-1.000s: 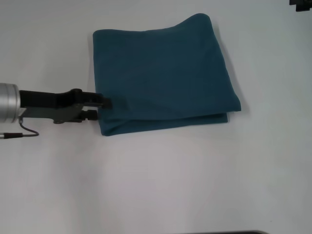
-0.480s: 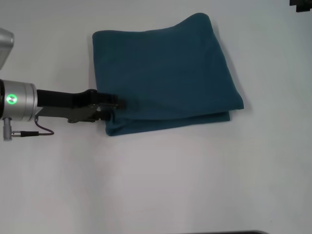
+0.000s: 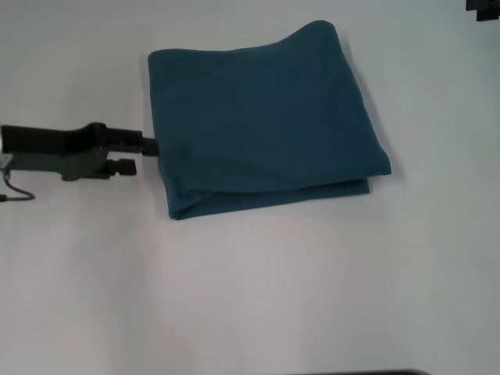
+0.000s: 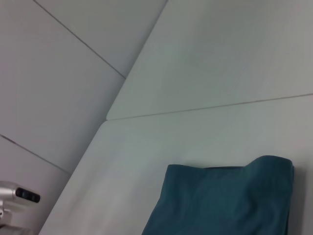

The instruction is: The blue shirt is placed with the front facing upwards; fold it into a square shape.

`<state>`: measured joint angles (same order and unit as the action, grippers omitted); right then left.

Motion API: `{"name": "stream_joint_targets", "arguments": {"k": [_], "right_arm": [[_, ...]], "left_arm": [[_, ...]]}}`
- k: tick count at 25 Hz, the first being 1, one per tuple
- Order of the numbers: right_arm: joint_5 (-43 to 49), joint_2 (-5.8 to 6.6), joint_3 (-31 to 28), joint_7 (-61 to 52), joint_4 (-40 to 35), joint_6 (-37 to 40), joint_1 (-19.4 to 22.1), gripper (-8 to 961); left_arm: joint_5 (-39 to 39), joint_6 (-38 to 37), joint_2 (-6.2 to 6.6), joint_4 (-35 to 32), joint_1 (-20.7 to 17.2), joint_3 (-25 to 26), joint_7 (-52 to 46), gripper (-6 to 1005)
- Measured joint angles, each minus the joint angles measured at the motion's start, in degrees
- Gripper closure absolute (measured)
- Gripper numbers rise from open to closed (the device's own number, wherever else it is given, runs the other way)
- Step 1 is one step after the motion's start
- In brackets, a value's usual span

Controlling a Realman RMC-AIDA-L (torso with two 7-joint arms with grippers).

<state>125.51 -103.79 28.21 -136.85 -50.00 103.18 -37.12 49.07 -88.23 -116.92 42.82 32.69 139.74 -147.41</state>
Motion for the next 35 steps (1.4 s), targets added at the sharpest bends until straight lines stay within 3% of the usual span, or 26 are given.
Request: {"name": "stream_joint_targets", "arguments": {"k": [10,14,22,35], "right_arm": [[0.0,-0.41,0.0,-0.9,1.3,0.7,0.1,353],[-0.2,-0.79,-0.1,-1.3,1.6,1.0,0.4,353],[-0.4,-2.01,-0.2,-0.2,1.7,0.7,0.4,353],[-1.1,-2.12,-1.3,-0.6,2.4,0.9,0.9,353]], "left_arm": [[-0.3,0.4,0.31,0.6,3.7,0.2,-1.3,343],[0.1,-0.4,1.94,0.9,4.9,0.3,-2.3,343],[0.2,-2.6,3.38,0.8,5.5,0.7,-2.6,342],[-0.2,-2.7,1.89,0.6,4.8,-0.6,-2.5,342]]}}
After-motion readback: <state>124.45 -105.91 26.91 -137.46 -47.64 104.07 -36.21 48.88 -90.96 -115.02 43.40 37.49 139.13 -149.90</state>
